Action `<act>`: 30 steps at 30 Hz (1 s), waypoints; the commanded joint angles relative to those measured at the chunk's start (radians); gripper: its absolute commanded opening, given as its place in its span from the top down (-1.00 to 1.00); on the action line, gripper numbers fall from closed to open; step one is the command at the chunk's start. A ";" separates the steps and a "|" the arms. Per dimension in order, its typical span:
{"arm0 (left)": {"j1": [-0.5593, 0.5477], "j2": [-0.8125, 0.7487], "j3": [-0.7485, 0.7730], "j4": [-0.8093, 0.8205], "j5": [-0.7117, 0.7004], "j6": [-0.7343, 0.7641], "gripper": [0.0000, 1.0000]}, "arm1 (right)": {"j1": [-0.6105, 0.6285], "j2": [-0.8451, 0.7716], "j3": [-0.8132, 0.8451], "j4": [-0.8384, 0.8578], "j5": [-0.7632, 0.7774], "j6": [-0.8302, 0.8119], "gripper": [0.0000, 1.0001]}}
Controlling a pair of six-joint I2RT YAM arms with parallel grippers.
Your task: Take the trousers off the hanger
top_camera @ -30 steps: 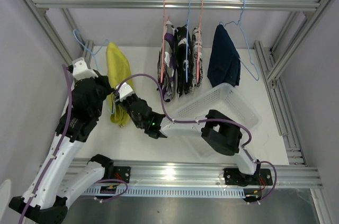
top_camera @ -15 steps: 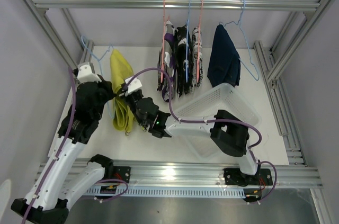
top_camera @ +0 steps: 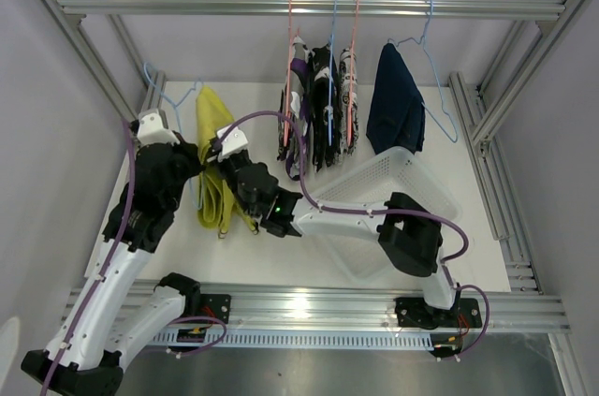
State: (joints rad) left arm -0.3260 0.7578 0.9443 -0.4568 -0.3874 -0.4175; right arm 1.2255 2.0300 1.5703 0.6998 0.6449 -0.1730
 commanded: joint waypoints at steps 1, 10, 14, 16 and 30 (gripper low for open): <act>0.013 0.002 0.019 0.049 0.015 0.020 0.99 | -0.003 -0.151 0.125 0.075 -0.008 -0.045 1.00; 0.018 0.006 0.024 0.050 0.018 0.020 0.99 | 0.003 -0.221 0.102 0.036 0.001 -0.082 1.00; 0.018 0.015 0.016 0.049 0.021 0.023 0.99 | 0.006 -0.229 0.086 0.038 0.010 -0.085 1.00; 0.018 0.023 0.017 0.049 0.027 0.025 0.99 | 0.011 -0.240 0.089 0.035 0.010 -0.100 1.00; 0.018 0.054 0.025 0.038 0.019 0.042 0.99 | 0.114 -0.404 0.240 -0.158 0.016 -0.310 1.00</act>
State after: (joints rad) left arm -0.3180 0.8036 0.9443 -0.4351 -0.3599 -0.4091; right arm 1.3018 1.7882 1.6787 0.4328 0.6701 -0.4080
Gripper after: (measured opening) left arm 0.009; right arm 0.203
